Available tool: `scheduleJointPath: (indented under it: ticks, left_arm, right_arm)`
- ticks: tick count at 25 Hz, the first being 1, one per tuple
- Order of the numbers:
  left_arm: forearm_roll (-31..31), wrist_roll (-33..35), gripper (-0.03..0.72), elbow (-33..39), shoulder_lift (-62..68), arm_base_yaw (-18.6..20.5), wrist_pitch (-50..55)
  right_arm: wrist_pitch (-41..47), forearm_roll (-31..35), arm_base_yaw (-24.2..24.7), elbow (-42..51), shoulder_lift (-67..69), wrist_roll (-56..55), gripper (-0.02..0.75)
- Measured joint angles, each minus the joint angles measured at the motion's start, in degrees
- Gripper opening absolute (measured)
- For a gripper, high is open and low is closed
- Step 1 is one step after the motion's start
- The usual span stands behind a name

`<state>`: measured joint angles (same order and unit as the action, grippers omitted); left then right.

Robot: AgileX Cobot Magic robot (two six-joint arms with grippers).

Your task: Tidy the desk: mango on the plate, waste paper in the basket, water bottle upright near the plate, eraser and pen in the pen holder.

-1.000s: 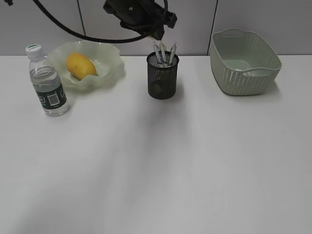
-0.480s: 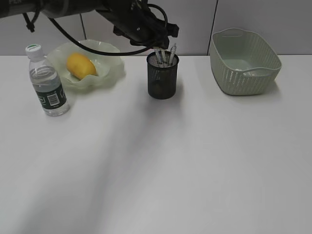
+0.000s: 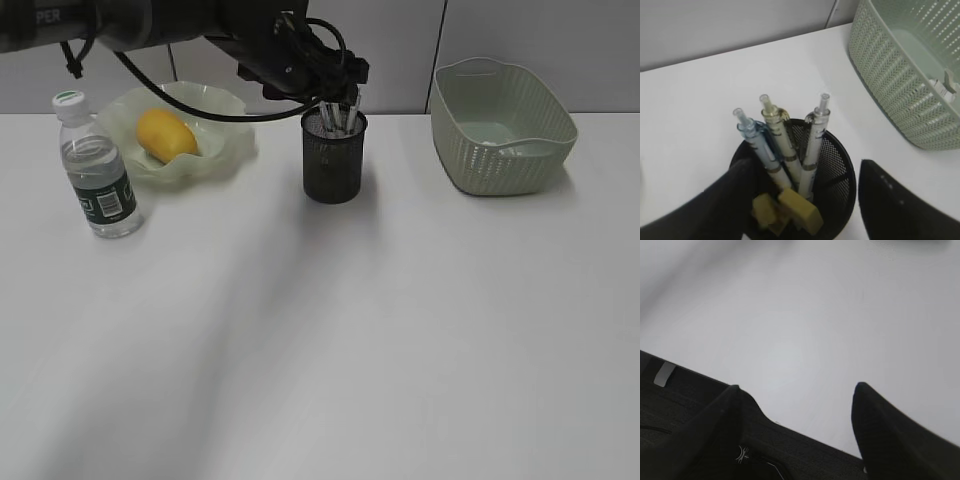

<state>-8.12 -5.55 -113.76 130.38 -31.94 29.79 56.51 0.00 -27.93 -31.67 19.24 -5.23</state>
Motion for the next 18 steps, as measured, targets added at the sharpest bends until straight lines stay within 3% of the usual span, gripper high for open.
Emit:
scheduleJointPath:
  ticks: [7,18]
  left_arm:
    - [0.27,0.0,0.517,0.0,-3.23,0.0,5.96]
    - [4.24,0.0,0.452,0.0,-15.05,0.0,31.23]
  right_arm:
    - [0.0,0.0,0.0,0.0,0.0,0.0,0.531]
    - [0.0,0.0,0.0,0.0,0.0,0.0,0.531]
